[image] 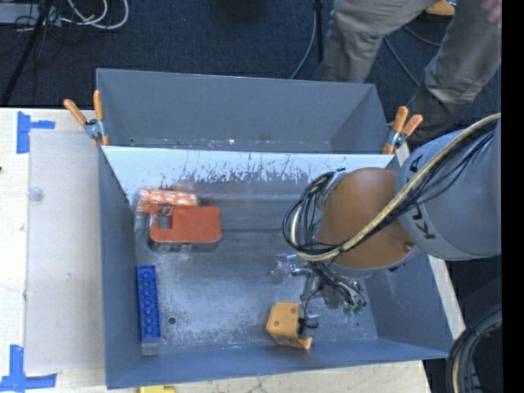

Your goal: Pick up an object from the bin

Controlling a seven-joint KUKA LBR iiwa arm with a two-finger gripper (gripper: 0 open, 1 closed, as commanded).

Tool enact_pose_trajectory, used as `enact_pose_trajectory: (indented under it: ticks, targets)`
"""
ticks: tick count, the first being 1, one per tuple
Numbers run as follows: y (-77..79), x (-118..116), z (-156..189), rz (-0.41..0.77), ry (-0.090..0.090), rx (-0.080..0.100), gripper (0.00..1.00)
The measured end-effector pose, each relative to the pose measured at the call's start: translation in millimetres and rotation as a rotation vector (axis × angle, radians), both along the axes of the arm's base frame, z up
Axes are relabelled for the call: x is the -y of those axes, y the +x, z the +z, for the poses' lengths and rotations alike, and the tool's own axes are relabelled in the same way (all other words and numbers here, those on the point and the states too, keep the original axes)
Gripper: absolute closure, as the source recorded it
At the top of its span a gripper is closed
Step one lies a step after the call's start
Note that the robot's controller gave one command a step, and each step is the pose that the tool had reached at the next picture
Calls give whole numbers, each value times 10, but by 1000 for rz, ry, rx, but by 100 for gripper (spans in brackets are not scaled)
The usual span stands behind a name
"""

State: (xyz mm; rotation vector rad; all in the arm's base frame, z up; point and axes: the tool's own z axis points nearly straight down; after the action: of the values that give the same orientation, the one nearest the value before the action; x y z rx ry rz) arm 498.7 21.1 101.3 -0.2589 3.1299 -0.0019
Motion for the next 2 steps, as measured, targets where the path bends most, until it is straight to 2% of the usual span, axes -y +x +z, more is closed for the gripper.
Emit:
enact_pose_trajectory:
  ticks: [1,2]
  targets:
    - [-125,-40,-150,219,4,4,0]
    - [316,1,-244,180,9,12,100]
